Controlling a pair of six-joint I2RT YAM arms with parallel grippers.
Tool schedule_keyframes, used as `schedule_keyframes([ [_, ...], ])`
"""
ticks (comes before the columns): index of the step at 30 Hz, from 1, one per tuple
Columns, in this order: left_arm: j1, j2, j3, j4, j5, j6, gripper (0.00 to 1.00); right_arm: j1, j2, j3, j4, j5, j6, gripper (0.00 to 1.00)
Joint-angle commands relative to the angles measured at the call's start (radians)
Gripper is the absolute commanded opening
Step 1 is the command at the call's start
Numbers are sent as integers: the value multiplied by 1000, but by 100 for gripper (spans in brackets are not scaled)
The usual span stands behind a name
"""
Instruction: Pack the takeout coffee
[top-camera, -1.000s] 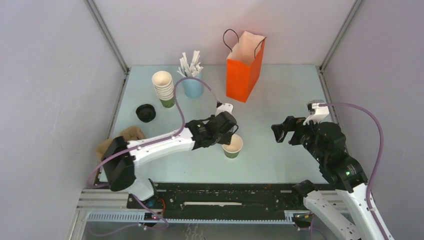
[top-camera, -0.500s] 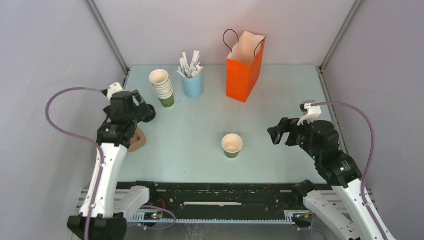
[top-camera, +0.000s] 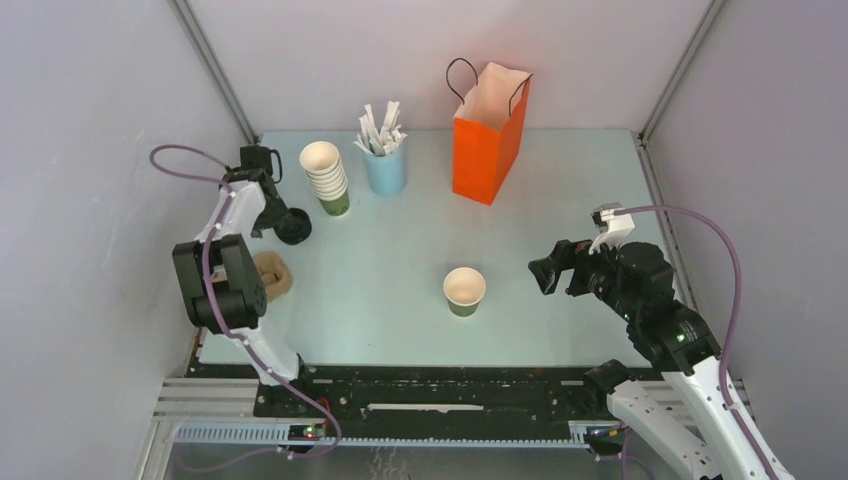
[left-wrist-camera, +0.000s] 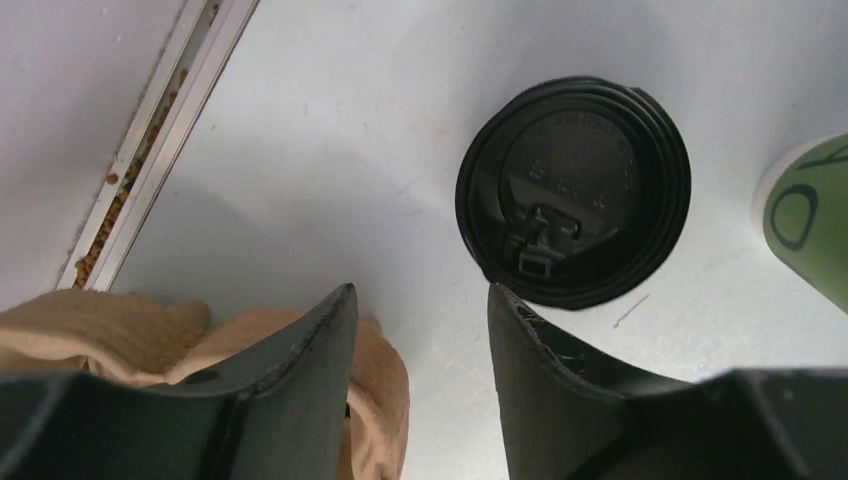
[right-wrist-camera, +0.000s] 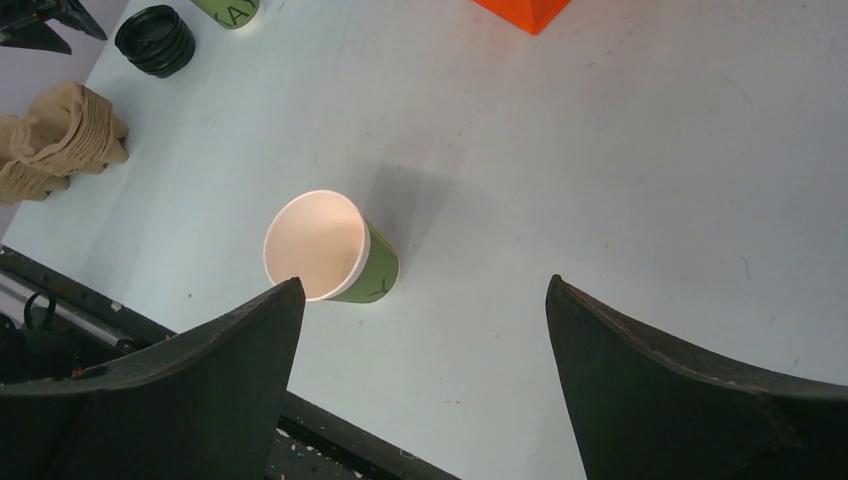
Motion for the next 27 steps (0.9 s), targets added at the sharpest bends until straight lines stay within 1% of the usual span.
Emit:
schedule_keyframes([
  [1,31,62,104,2,5,27,52,10,-6,-4,38,-15,-11,100],
  [3,38,89,119,8,19,33,43,11,-2,-7,44,-20,-11,100],
  [5,40,105,133,17,23,43,38,11,1,-9,49,-23,-10,100],
  [7,40,124,148,16,22,46,38,11,5,-9,51,-26,-9,100],
  [14,65,170,163,29,87,33,39,11,10,-10,51,-25,-10,100],
  [20,74,197,152,58,122,36,33,11,9,-12,51,-24,-8,100],
  [24,75,205,148,67,133,36,25,12,10,-14,49,-25,-9,100],
  [27,75,191,138,79,128,36,24,11,9,-16,47,-26,-7,100],
])
